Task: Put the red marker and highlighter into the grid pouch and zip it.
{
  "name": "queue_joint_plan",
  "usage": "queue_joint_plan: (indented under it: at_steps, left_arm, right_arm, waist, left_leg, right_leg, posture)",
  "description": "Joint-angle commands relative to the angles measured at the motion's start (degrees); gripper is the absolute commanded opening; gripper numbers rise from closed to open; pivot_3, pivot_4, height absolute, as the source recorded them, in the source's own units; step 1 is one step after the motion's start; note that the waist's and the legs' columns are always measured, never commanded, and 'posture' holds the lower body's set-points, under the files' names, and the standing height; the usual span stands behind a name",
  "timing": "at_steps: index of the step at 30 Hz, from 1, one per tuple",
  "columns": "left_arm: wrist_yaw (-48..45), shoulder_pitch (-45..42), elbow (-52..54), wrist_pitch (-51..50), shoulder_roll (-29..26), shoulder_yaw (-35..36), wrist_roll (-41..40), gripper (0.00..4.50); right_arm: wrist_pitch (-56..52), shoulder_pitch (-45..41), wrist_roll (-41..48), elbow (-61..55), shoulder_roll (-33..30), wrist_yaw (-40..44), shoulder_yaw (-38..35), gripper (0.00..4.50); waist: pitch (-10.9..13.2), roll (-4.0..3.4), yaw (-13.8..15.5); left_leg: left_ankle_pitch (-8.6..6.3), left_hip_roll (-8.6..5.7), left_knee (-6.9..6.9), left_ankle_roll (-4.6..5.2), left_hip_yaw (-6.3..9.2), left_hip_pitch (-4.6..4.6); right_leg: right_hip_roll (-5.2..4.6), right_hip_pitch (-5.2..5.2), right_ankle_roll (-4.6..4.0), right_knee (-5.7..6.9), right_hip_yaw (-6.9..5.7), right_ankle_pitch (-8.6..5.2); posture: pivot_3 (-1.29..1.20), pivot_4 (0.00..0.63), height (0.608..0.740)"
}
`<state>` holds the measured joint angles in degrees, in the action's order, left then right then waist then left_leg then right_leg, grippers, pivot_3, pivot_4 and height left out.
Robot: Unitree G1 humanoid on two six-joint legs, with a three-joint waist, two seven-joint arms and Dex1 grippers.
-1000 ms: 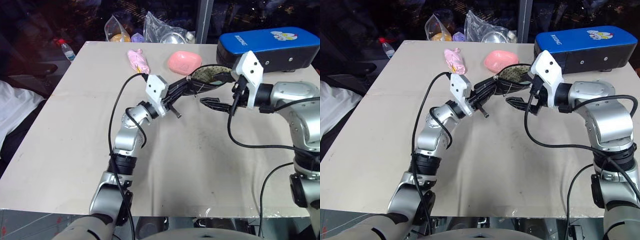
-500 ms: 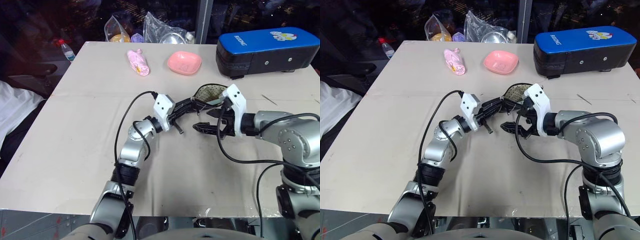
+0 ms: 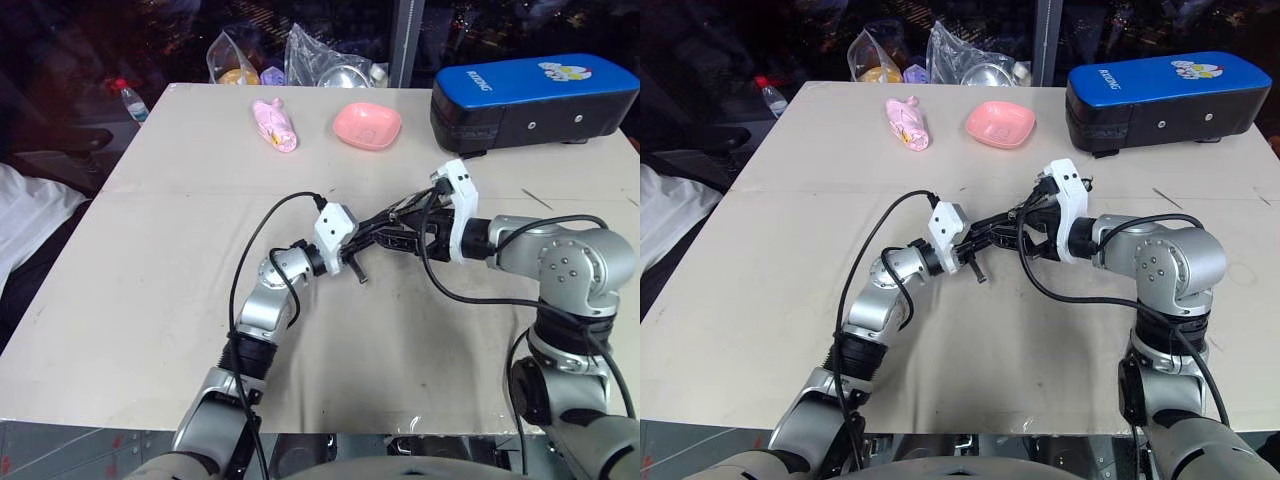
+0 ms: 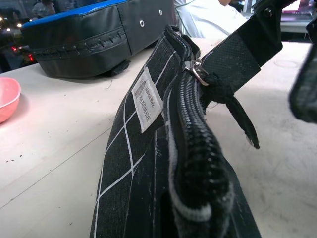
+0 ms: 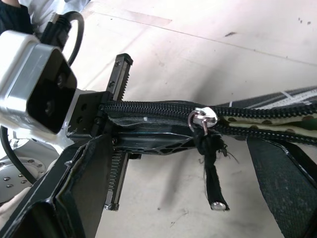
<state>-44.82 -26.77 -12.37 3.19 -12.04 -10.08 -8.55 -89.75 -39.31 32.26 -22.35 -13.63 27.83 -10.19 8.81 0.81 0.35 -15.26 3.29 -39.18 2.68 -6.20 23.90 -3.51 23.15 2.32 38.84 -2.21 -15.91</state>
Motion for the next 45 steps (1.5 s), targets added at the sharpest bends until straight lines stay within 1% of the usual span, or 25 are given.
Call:
queue_joint_plan:
  at_steps: [1, 3, 4, 5, 6, 7, 8, 9, 16, 23, 33, 36, 39, 42, 45]
  left_arm:
    - [-0.16, 0.31, 1.49, 1.28, 0.25, -0.59, 0.11, 0.00]
    - [-0.20, 0.38, 1.60, 1.47, 0.18, -0.77, 0.31, 0.00]
    - [-0.23, 0.40, 1.62, 1.55, 0.16, -0.83, 0.37, 0.00]
    - [-0.24, 0.38, 1.56, 1.61, 0.18, -0.84, 0.37, 0.00]
    - [-0.22, 0.38, 1.55, 1.62, 0.22, -0.85, 0.36, 0.00]
    - [-0.19, 0.35, 1.48, 1.65, 0.24, -0.85, 0.35, 0.00]
    - [-0.14, 0.38, 1.54, 1.67, 0.23, -0.90, 0.34, 0.00]
    - [-0.12, 0.37, 1.46, 1.75, 0.22, -0.93, 0.35, 0.00]
    - [0.29, 0.23, 0.69, 2.33, 0.12, -0.58, 0.40, 0.00]
    - [0.96, 0.27, 0.76, 2.48, 0.22, -0.20, 0.25, 0.00]
    - [0.91, 0.26, 0.63, 2.62, -0.03, -0.20, 0.23, 0.00]
    - [0.80, 0.28, 0.48, 2.78, -0.18, -0.21, 0.31, 0.00]
    - [0.75, 0.29, 0.31, 2.93, -0.33, -0.21, 0.38, 0.00]
    - [1.38, 0.14, -0.14, 3.28, -0.62, -0.14, 0.87, 0.00]
    - [1.56, -0.05, -0.61, 3.74, -1.02, 0.23, 0.78, 0.00]
  right_arm:
    - [-0.67, -1.24, 1.66, -1.08, -0.10, -0.48, -1.20, 2.92]
    - [-1.05, -1.04, 1.64, -1.07, 0.01, -0.82, -1.26, 1.95]
    - [-1.27, -1.07, 1.46, -0.88, 0.25, -1.22, -1.43, 1.95]
    - [-1.39, -1.12, 1.25, -0.63, 0.47, -1.64, -1.58, 1.23]
    - [-1.52, -1.14, 1.10, -0.47, 0.64, -1.97, -1.74, 1.20]
    - [-1.57, -1.16, 1.01, -0.34, 0.74, -2.21, -1.85, 0.85]
    - [-1.68, -1.13, 1.08, -0.38, 0.80, -2.41, -1.96, 0.36]
    - [-1.68, -1.10, 1.11, -0.30, 0.82, -2.69, -2.00, 0.03]
    - [-1.22, -0.73, 0.58, -0.05, 0.38, -4.93, -3.19, 0.03]
    - [0.30, -0.25, -0.22, 0.45, -2.53, -5.64, -3.65, 0.03]
    - [10.20, -1.80, -3.72, 9.34, -12.36, -6.50, -5.45, 0.03]
    - [16.06, -2.84, -7.35, 14.48, -13.80, -9.98, -6.64, 0.03]
    - [19.17, -3.35, -8.87, 17.12, -14.03, -12.05, -7.21, 0.03]
    - [18.88, -2.50, -7.66, 16.13, -13.65, -11.66, -6.53, 0.03]
    - [18.04, -0.96, -5.17, 13.62, -14.40, -8.17, -4.67, 0.03]
  waist:
    - [0.00, 0.00, -0.06]
    - [0.00, 0.00, -0.12]
    - [0.00, 0.00, -0.16]
    - [0.00, 0.00, -0.19]
    - [0.00, 0.00, -0.25]
    - [0.00, 0.00, -0.37]
    - [0.00, 0.00, -0.46]
    - [0.00, 0.00, -0.52]
    - [0.00, 0.00, -0.85]
    - [0.00, 0.00, -0.94]
    - [0.00, 0.00, -0.99]
    - [0.01, 0.00, -0.98]
    - [0.01, 0.00, -1.00]
    - [0.01, 0.00, -0.99]
    - [0.01, 0.00, -0.99]
  left_leg:
    - [0.00, 0.00, 0.00, 0.00, 0.00, 0.00]
    - [0.00, 0.00, 0.00, 0.01, 0.00, 0.00]
    - [0.00, 0.00, 0.01, 0.01, 0.01, 0.00]
    - [0.00, 0.00, 0.01, 0.01, 0.01, 0.00]
    - [0.00, 0.00, 0.01, 0.01, 0.01, 0.00]
    - [0.00, 0.00, 0.01, 0.01, 0.01, 0.00]
    - [0.00, 0.00, 0.01, 0.01, 0.01, 0.00]
    - [0.00, 0.01, 0.02, 0.00, 0.01, 0.01]
    - [0.00, 0.01, 0.04, 0.01, 0.02, 0.01]
    - [0.00, 0.02, 0.05, 0.01, 0.02, 0.01]
    - [-0.01, 0.00, 0.09, 0.02, 0.01, 0.02]
    - [-0.01, 0.00, 0.09, 0.02, 0.00, 0.02]
    - [0.00, -0.01, 0.09, 0.01, -0.02, 0.02]
    - [0.00, 0.01, 0.15, 0.00, -0.02, 0.02]
    - [0.00, 0.02, 0.16, 0.00, -0.01, 0.02]
  right_leg:
    - [0.00, 0.00, 0.00, 0.00, 0.00, 0.00]
    - [0.00, 0.00, 0.00, 0.00, 0.00, 0.00]
    - [0.00, 0.00, 0.00, 0.00, 0.00, 0.00]
    - [0.00, 0.00, 0.00, 0.00, 0.00, 0.00]
    - [0.00, 0.00, 0.00, 0.00, 0.00, 0.00]
    - [0.00, 0.00, 0.00, 0.00, 0.00, 0.00]
    - [0.00, 0.00, 0.00, 0.00, 0.00, 0.00]
    - [0.00, 0.00, 0.00, 0.00, -0.01, 0.00]
    - [0.00, 0.00, 0.00, -0.01, -0.01, 0.00]
    - [-0.01, 0.00, 0.01, -0.02, -0.01, 0.00]
    - [-0.03, 0.01, 0.01, -0.05, -0.01, -0.01]
    - [-0.04, 0.01, 0.01, -0.06, 0.00, -0.01]
    - [-0.04, 0.01, 0.01, -0.06, 0.01, -0.01]
    - [-0.03, 0.02, 0.02, -0.08, 0.01, -0.01]
    - [-0.03, 0.03, 0.02, -0.09, 0.01, -0.01]
  posture:
    - [0.00, 0.150, 0.740]
    - [0.00, 0.150, 0.740]
    - [0.00, 0.150, 0.740]
    - [0.00, 0.150, 0.740]
    - [0.00, 0.150, 0.740]
    - [0.00, 0.150, 0.740]
    - [0.00, 0.150, 0.740]
    - [0.00, 0.150, 0.740]
    - [0.00, 0.150, 0.740]
    - [0.00, 0.150, 0.740]
    - [0.00, 0.150, 0.740]
    - [0.00, 0.150, 0.740]
    - [0.00, 0.150, 0.740]
    - [0.00, 0.150, 0.740]
    - [0.00, 0.150, 0.740]
